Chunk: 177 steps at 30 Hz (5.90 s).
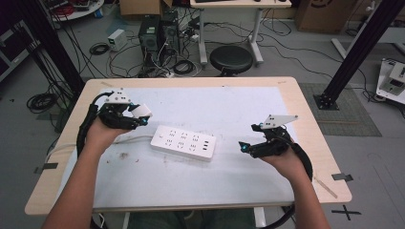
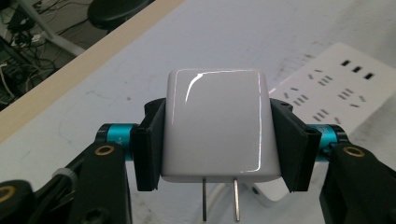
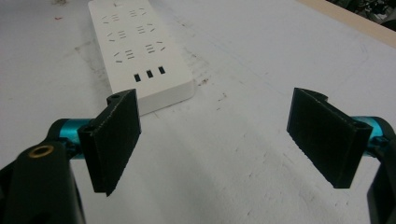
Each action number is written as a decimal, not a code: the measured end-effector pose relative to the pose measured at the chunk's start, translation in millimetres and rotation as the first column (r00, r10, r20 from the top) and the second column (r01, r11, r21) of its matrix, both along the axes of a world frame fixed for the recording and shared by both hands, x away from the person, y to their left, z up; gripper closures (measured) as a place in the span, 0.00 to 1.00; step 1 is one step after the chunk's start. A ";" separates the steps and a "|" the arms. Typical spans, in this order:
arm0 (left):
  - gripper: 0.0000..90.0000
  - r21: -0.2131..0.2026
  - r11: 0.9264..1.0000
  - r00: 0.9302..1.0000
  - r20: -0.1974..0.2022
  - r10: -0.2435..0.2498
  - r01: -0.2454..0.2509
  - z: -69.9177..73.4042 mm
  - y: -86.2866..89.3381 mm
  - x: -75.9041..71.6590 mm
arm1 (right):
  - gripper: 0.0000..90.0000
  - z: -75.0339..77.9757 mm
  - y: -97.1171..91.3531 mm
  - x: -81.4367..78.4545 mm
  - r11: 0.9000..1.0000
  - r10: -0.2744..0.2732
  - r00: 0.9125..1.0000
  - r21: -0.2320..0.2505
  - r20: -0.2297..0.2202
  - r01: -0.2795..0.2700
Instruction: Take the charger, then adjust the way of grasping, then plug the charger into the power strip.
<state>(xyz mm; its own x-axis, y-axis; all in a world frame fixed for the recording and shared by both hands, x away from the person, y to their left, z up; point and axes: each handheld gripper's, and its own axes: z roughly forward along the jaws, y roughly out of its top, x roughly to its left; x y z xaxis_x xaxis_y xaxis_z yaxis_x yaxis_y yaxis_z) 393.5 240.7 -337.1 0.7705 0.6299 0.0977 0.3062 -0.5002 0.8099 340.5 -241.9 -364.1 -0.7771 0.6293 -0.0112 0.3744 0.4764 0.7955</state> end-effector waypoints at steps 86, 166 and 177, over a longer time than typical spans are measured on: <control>0.47 0.093 0.898 0.791 0.441 -0.424 0.429 -65.4 -150.5 -102.2 | 0.42 -39.6 102.4 2.5 0.873 0.343 0.853 0.469 -0.393 -0.134; 0.23 -0.035 0.998 0.990 0.129 -0.050 0.055 -27.3 0.2 -53.5 | 0.70 6.0 57.5 -5.0 0.992 0.119 0.991 0.031 0.062 -0.121; 0.23 -0.037 0.998 0.993 0.113 -0.041 0.046 -34.7 7.8 -54.1 | 0.70 16.1 81.7 21.0 0.978 0.125 0.992 -0.171 0.020 -0.120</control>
<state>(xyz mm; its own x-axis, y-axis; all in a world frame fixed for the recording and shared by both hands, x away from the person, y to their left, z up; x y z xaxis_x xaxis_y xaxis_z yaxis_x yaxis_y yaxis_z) 339.3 248.5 -371.8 0.7829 0.6010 0.1611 0.1906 -0.4781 0.8574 361.6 -160.2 -348.0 -0.8457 0.5166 -0.1338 0.2822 0.6457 0.7096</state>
